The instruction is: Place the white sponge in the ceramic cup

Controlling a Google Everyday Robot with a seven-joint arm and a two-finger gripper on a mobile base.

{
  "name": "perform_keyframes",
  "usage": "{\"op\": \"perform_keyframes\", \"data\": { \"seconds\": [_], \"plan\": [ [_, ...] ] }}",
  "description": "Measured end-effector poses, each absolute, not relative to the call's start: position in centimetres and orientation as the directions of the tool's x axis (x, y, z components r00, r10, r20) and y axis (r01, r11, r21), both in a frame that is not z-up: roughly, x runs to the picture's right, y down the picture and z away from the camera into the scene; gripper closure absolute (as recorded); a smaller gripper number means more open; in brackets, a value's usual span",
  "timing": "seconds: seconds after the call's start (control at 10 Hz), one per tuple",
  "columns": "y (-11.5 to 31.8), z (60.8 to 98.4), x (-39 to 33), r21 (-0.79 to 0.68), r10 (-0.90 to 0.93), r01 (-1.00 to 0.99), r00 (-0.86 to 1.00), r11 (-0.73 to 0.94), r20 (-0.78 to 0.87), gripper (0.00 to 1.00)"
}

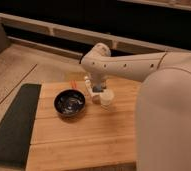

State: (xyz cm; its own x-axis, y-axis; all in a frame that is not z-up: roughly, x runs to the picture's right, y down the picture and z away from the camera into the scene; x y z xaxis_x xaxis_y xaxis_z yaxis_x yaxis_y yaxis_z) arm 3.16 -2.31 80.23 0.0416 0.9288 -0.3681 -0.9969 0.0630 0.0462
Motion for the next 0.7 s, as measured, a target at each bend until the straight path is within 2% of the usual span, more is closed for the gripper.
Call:
{"op": "perform_keyframes", "data": {
  "seconds": [0.3,0.7],
  "plan": [
    [-2.1,80.4,3.0,0.046,0.927,-0.997,0.042,0.063,-0.372,1.00],
    [-2.2,81.4,7.0,0.141,0.930,-0.990,-0.047,0.005,-0.364,1.00]
  ]
}}
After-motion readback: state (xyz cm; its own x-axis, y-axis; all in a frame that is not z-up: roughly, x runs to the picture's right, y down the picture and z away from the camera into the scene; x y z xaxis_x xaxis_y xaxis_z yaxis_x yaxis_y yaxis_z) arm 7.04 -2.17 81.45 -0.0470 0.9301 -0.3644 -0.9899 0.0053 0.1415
